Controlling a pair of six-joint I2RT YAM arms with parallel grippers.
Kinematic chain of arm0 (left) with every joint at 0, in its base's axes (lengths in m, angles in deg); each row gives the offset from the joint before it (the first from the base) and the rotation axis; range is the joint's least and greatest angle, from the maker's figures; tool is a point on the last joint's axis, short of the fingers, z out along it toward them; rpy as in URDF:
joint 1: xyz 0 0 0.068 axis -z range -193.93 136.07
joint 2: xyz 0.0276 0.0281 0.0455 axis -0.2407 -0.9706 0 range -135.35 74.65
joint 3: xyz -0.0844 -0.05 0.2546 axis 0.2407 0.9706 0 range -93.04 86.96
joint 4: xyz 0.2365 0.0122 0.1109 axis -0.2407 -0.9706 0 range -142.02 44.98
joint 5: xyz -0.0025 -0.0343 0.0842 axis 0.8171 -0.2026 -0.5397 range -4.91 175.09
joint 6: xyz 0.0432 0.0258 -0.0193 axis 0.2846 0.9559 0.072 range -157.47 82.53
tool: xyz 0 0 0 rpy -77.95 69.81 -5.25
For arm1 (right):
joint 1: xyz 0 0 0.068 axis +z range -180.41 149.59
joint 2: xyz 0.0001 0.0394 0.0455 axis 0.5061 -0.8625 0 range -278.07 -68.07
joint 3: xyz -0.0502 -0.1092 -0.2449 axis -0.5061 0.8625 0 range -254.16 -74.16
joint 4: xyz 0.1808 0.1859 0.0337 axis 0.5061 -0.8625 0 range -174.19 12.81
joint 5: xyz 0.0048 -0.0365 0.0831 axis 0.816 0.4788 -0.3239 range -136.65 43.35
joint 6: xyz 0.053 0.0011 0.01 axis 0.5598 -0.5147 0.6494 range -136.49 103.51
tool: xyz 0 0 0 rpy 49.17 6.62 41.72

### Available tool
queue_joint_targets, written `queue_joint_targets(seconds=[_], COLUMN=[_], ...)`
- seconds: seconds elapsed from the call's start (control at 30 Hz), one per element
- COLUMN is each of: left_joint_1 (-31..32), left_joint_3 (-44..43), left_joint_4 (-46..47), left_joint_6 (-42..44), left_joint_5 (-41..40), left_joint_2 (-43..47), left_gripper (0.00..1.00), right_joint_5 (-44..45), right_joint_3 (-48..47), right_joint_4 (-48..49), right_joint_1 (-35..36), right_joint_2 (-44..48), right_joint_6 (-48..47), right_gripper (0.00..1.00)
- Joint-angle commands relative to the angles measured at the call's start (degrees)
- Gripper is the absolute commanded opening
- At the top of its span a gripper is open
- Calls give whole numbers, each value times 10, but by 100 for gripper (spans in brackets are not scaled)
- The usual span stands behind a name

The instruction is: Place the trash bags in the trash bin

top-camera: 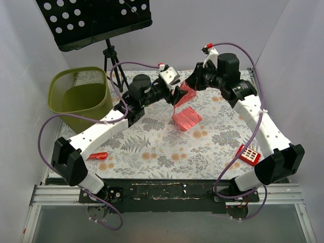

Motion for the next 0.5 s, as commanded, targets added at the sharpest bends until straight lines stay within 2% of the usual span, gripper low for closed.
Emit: queue_joint_targets(seconds=[0.0,0.07,0.17,0.2,0.4,0.47], left_joint_1=[-1,0,-2,-4,-38,-47], left_joint_3=[4,1,-2,-5,7,18], left_joint_4=[19,12,-4,-9,-17,-18], left_joint_6=[27,39,53,58,51,55], left_joint_5=[47,58,65,70,73,60], left_joint_2=[-7,-12,-13,-11,22,36], left_gripper=[54,41,4,0,0,0], right_joint_5=[-51,-73,-102,-103,-96,-134], right_joint_3=[23,31,38,38,43,41], right_joint_4=[36,42,44,40,12,13], right_joint_1=[-1,-1,-1,-1,-33,-50], right_joint_2=[32,34,37,38,53,60], right_joint_6=[-21,-24,-47,-56,-90,-102], right_gripper=[1,1,1,1,4,26])
